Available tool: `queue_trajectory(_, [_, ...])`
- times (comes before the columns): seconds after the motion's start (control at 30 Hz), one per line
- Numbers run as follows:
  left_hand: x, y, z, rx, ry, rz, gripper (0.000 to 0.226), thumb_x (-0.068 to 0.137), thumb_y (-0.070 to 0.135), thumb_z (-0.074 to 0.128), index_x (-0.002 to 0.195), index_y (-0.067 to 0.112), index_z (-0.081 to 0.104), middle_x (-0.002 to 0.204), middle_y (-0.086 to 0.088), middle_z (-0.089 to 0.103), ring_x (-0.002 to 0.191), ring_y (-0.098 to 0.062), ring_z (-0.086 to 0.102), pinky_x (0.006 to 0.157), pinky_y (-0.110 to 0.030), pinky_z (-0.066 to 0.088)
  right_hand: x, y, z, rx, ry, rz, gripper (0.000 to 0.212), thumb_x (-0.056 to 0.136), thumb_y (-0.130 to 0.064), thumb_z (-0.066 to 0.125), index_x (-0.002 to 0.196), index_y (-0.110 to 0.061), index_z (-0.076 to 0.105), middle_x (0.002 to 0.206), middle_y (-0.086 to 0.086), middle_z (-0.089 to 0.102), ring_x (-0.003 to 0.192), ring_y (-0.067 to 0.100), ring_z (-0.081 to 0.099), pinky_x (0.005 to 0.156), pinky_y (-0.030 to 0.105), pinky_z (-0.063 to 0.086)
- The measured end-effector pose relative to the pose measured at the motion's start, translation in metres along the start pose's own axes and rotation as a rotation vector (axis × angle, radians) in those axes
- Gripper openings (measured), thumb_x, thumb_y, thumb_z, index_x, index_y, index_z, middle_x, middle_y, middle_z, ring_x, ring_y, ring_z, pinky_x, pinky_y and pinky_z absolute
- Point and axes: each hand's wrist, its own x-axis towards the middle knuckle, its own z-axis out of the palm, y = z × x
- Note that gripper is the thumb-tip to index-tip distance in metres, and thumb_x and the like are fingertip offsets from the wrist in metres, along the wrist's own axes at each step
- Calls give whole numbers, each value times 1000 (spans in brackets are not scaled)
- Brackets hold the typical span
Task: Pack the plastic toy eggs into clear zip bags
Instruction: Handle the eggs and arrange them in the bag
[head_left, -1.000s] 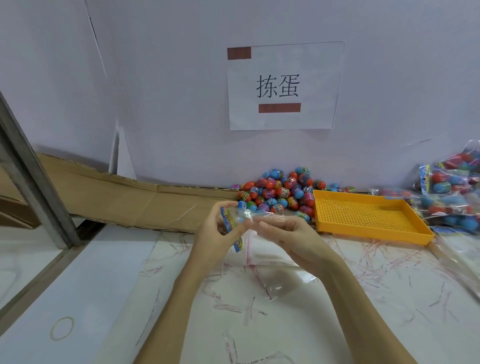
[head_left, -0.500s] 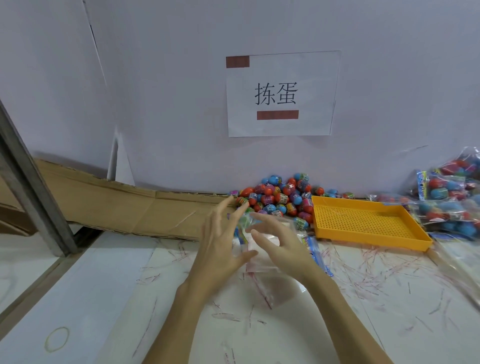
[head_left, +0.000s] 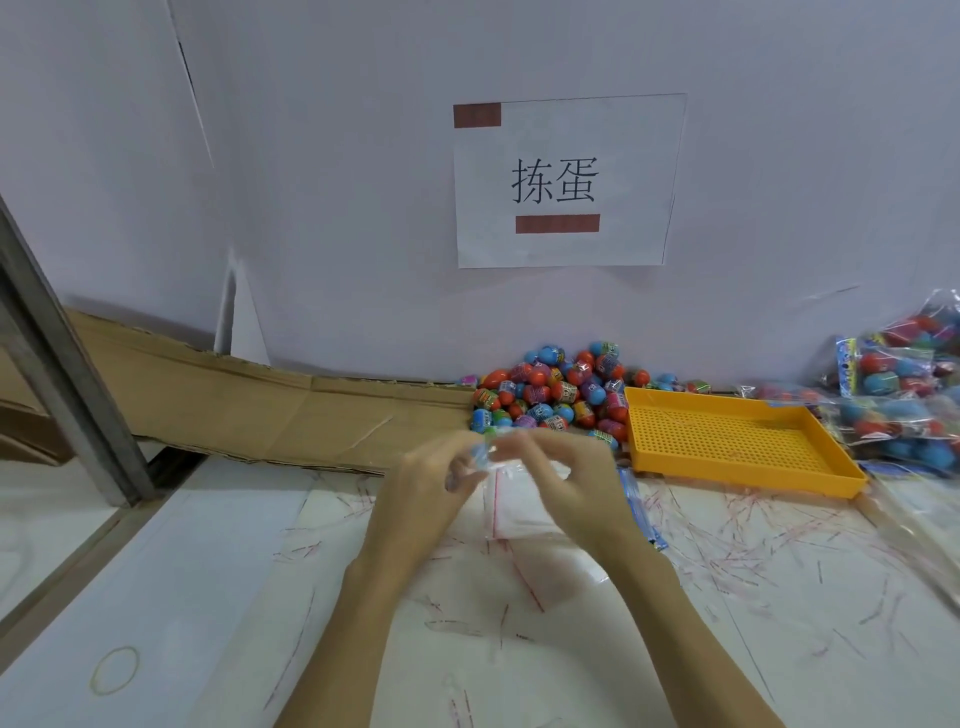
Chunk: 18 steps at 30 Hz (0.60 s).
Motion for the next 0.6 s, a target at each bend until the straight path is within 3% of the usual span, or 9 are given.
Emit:
queue_trajectory(0.07, [1, -2, -2, -116, 86, -155, 33, 86, 31, 83, 116, 35, 68, 79, 14, 68, 71, 0, 63, 60, -15, 53, 3, 7, -6, -78, 199, 28, 23, 104, -17, 57, 101, -17, 80, 94, -16, 77, 94, 2, 71, 79, 17, 55])
queue_trajectory(0.13, [4, -4, -2, -283, 155, -249, 30, 81, 29, 87, 105, 33, 69, 75, 14, 70, 73, 1, 66, 60, -12, 51, 4, 21, -12, -321, 297, 88, 19, 102, -15, 59, 108, -14, 77, 109, -9, 73, 109, 6, 63, 93, 25, 53])
queue_trajectory(0.2, [6, -5, -1, -421, 165, -308, 32, 79, 25, 90, 104, 31, 71, 83, 16, 74, 77, -3, 70, 65, -16, 55, 1, 39, -18, -587, 236, 215, 22, 100, -14, 59, 115, -10, 76, 132, 4, 64, 131, 19, 49, 111, 35, 40])
queue_trajectory(0.3, [7, -6, 0, -557, 141, -400, 34, 77, 25, 91, 105, 29, 72, 83, 8, 77, 78, -15, 74, 65, -27, 61, -3, 56, -22, -800, 118, 375, 28, 101, -20, 56, 121, -12, 74, 150, 8, 51, 144, 23, 34, 119, 36, 27])
queue_trajectory(0.37, [7, -5, 0, -593, 112, -436, 36, 77, 27, 91, 107, 28, 72, 83, 3, 78, 81, -23, 75, 71, -36, 64, -2, 62, -20, -906, 84, 394, 31, 103, -25, 52, 123, -15, 73, 153, 6, 49, 147, 23, 31, 121, 36, 23])
queue_trajectory(0.47, [7, -3, 0, -600, 39, -453, 38, 76, 28, 91, 109, 29, 71, 85, 1, 79, 79, -22, 75, 78, -44, 65, 0, 64, -16, -1015, 34, 392, 36, 105, -29, 46, 129, -17, 69, 150, 7, 51, 147, 25, 29, 121, 37, 23])
queue_trajectory(0.6, [7, 1, 2, -569, -25, -446, 40, 76, 31, 90, 110, 30, 69, 85, 4, 78, 76, -17, 74, 78, -48, 64, 2, 58, -12, -808, 134, 354, 33, 102, -24, 54, 134, -19, 62, 130, 11, 52, 125, 27, 43, 106, 36, 40])
